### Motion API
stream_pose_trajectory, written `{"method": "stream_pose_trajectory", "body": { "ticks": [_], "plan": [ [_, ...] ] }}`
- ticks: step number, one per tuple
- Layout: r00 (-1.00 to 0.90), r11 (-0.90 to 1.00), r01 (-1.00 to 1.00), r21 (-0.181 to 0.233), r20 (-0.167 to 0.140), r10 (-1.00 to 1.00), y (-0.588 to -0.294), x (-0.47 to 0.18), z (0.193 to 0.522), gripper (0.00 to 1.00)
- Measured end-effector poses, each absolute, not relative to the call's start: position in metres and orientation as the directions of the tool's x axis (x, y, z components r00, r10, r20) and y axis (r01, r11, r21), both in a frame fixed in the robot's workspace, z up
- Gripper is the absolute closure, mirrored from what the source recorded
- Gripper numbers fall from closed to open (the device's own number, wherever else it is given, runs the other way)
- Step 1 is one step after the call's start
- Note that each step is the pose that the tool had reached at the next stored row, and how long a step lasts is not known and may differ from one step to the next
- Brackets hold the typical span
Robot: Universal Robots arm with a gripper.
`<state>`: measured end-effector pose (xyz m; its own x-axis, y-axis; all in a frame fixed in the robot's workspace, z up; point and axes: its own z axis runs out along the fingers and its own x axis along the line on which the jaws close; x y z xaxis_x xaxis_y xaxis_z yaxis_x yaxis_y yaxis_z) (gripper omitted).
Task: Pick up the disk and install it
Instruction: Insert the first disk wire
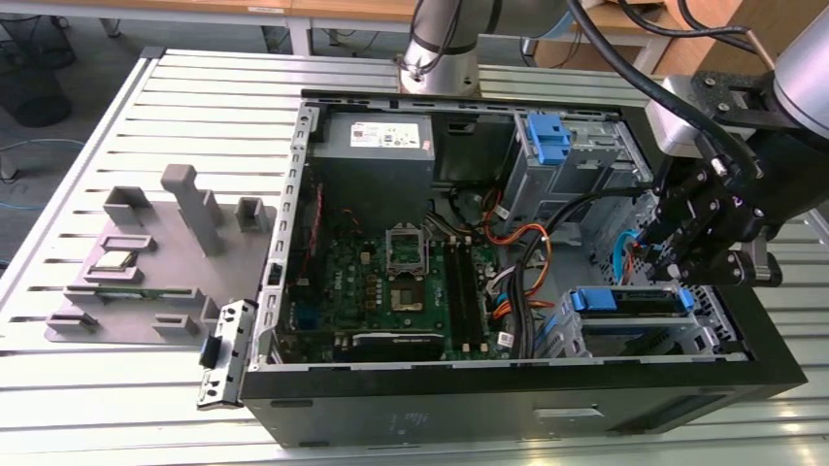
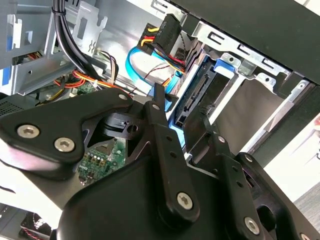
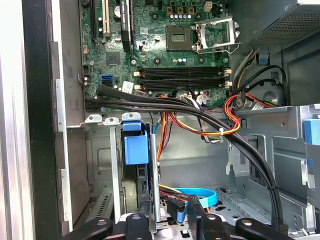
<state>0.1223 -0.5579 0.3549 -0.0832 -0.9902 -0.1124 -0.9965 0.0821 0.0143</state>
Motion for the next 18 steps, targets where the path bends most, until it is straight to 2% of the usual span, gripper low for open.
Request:
{"method": "stream_pose_trajectory", "body": {
  "ticks": [7, 8, 14, 15, 16, 18],
  "plan": [
    [-0.083, 0.082, -0.997, 0.014, -0.112, -0.99, -0.5579, 0.1223, 0.3549, 0.59],
    [-0.083, 0.082, -0.997, 0.014, -0.112, -0.99, -0.5579, 0.1223, 0.3549, 0.66],
    [-0.083, 0.082, -0.997, 0.014, -0.112, -0.99, -0.5579, 0.1223, 0.3549, 0.66],
    [-0.083, 0.082, -0.997, 0.014, -0.112, -0.99, -0.5579, 0.1223, 0.3549, 0.67],
    [-0.083, 0.082, -0.997, 0.014, -0.112, -0.99, -0.5579, 0.1223, 0.3549, 0.74],
    [-0.083, 0.082, -0.997, 0.014, -0.112, -0.99, -0.5579, 0.1223, 0.3549, 0.74]
  ]
}}
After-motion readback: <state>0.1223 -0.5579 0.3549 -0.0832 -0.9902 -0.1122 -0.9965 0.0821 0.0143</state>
